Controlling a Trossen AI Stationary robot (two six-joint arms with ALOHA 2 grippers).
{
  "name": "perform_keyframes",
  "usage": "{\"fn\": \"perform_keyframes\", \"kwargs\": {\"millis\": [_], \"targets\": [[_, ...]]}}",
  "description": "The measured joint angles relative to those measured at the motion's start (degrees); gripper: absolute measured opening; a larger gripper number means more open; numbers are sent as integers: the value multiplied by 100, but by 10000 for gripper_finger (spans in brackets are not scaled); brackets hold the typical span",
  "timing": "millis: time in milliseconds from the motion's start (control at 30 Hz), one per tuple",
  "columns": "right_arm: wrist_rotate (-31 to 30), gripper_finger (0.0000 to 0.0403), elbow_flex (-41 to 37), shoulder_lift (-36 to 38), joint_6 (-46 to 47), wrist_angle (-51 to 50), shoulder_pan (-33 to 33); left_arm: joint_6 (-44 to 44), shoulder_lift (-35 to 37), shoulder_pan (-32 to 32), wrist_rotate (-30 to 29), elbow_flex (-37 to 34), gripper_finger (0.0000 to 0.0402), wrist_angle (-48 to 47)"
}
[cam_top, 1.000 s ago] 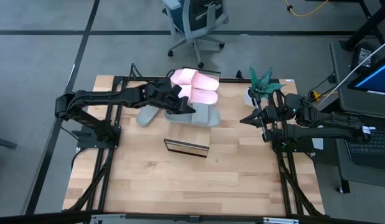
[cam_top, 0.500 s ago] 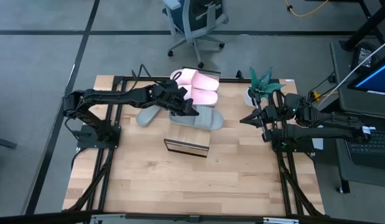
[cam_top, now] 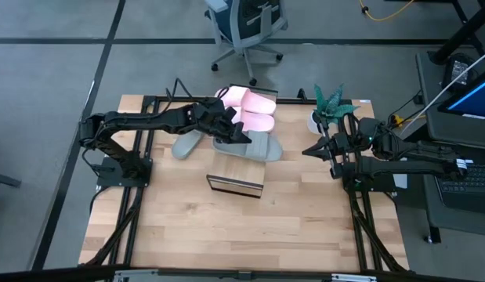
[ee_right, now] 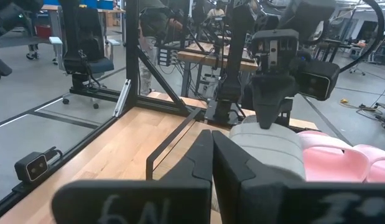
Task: Pick and place slides into the shelf
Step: Put the left gray slipper on the shelf
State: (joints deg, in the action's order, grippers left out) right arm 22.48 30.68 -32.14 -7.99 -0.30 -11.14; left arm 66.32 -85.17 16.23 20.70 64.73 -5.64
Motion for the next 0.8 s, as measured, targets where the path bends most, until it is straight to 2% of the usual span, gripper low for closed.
{"fn": "perform_keyframes", "kwargs": {"millis": [800], "targets": [[1, 4, -2, 0, 2, -9, 0, -242, -199, 64, -151, 11, 0, 74]]}}
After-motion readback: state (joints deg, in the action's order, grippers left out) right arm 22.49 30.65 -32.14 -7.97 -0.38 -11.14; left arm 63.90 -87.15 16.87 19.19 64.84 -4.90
